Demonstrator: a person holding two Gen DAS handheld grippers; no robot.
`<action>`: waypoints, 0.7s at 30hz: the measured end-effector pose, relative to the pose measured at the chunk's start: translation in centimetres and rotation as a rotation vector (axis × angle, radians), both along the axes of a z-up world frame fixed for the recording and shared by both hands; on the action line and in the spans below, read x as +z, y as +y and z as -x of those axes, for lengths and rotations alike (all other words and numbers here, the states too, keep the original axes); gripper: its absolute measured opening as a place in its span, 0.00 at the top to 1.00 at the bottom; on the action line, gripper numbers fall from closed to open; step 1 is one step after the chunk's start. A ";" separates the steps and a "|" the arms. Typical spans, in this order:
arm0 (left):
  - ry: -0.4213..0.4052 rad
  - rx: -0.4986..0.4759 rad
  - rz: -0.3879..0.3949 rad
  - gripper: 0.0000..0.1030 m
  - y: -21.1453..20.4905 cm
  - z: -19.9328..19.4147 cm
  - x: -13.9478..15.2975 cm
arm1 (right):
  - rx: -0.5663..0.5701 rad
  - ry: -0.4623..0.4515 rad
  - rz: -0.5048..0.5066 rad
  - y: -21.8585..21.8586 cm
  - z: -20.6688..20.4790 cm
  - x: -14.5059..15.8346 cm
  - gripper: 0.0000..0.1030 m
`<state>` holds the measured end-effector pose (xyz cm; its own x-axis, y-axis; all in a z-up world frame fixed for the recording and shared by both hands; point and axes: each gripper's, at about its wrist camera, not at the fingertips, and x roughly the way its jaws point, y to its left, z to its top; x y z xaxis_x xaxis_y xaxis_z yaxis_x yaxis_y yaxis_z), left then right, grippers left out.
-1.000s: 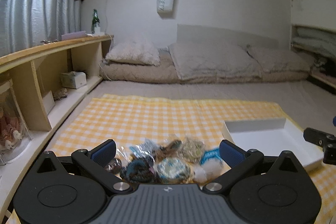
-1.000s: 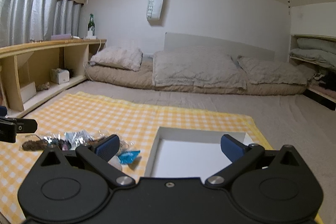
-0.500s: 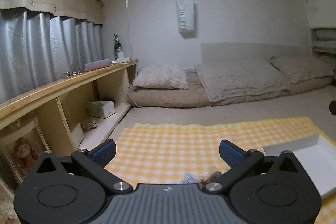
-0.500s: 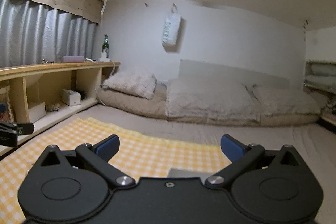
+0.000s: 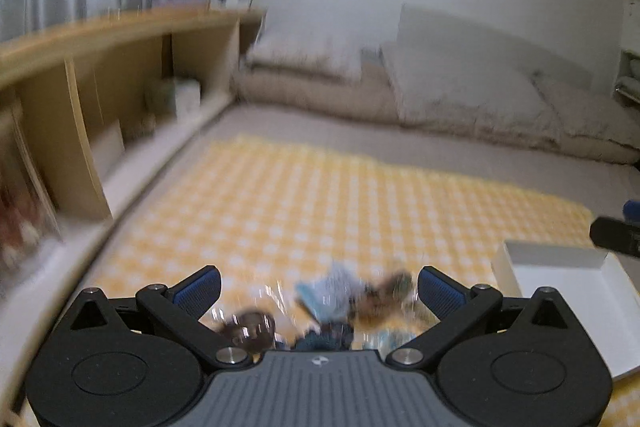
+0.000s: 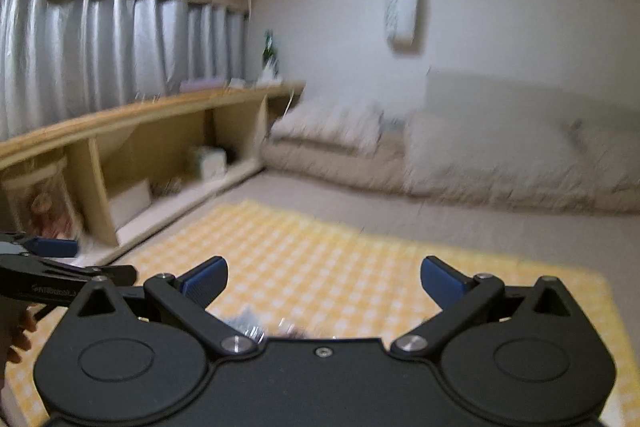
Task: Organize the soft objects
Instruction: 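Lower the left tool onto the crocheted pouch while the right tool reaches the floral pouch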
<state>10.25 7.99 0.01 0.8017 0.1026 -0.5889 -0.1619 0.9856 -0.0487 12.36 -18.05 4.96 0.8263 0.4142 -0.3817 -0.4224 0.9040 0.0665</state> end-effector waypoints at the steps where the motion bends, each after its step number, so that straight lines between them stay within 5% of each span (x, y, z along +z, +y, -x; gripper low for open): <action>1: 0.022 0.009 0.012 0.00 0.3 -0.3 -0.5 | 0.014 0.036 0.001 0.1 -0.5 -0.7 0.00; 10: 0.238 0.073 0.218 0.00 3.1 -3.5 -5.1 | 0.131 0.229 0.051 2.4 -4.4 -5.3 0.13; 21: 0.410 0.150 0.229 0.00 3.2 -6.6 -7.8 | 0.246 0.439 0.066 6.4 -7.4 -11.1 0.18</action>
<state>16.86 11.19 -7.79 0.4855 0.0300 -0.8737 -0.3522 0.9214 -0.1640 19.77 -11.66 -6.17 0.4631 0.5400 -0.7028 -0.5687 0.7892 0.2316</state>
